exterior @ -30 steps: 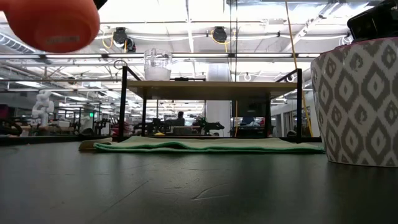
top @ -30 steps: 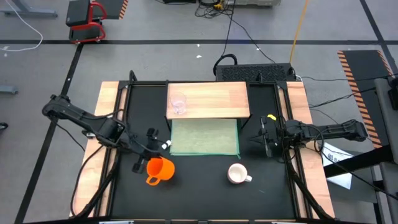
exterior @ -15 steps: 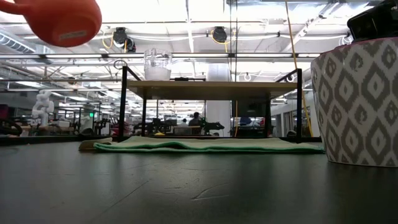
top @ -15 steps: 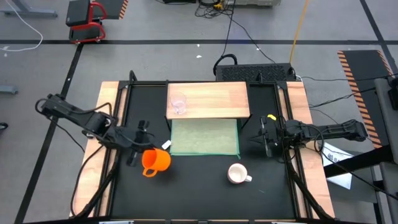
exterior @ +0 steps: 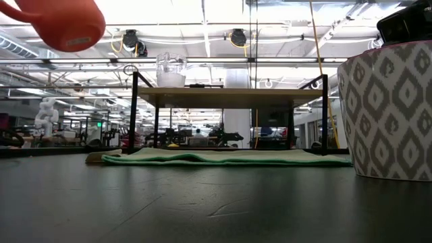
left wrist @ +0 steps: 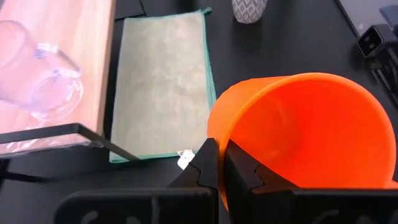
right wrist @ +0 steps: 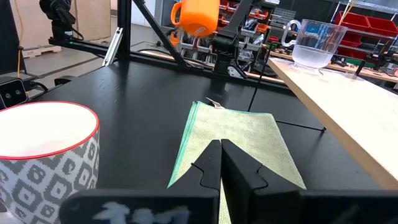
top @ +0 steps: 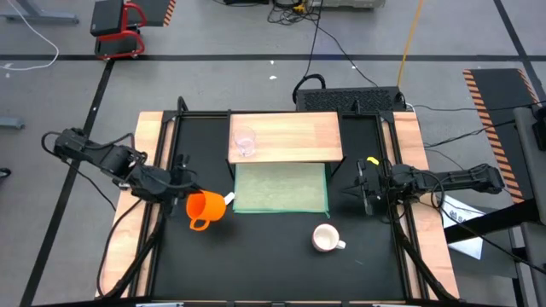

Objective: Stack small to large cups/mugs on shelf
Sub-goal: Put the orange mug on the shelf

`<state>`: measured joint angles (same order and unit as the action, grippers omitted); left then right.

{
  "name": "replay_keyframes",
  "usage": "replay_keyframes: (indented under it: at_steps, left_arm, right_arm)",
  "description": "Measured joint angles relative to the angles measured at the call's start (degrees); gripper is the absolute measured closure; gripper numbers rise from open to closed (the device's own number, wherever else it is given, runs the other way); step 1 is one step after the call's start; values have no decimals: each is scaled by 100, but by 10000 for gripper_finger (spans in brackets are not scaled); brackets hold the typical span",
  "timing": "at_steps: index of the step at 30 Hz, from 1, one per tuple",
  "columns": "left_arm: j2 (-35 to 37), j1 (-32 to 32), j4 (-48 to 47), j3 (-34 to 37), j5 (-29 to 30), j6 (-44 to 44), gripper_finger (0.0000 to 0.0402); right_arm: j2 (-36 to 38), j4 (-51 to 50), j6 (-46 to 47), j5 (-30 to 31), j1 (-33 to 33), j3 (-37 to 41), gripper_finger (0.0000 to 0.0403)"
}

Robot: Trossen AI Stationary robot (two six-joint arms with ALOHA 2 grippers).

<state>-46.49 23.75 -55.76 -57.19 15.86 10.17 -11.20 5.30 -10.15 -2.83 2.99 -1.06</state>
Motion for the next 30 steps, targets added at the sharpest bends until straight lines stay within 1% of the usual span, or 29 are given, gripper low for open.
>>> replay_keyframes:
  at_steps: [6,16,19,24,28,30]
  left_arm:
    - [278,0,-57,0,143,16,397]
    - [831,0,-478,63,550,301,397]
    - [1108,0,-423,296,597,341,397]
    - [1629,0,-339,884,669,636,397]
    - [1983,2,55,1334,530,720,397]
    - [2070,7,317,1413,429,621,397]
  right_arm:
    - [0,-9,0,0,0,0,403]
    - [0,-44,2,0,2,-2,403]
    - [-2,-44,2,0,1,-2,403]
    - [0,-46,2,0,2,0,403]
    - [0,-44,2,0,1,-1,403]
    - [-2,-44,2,0,2,-1,403]
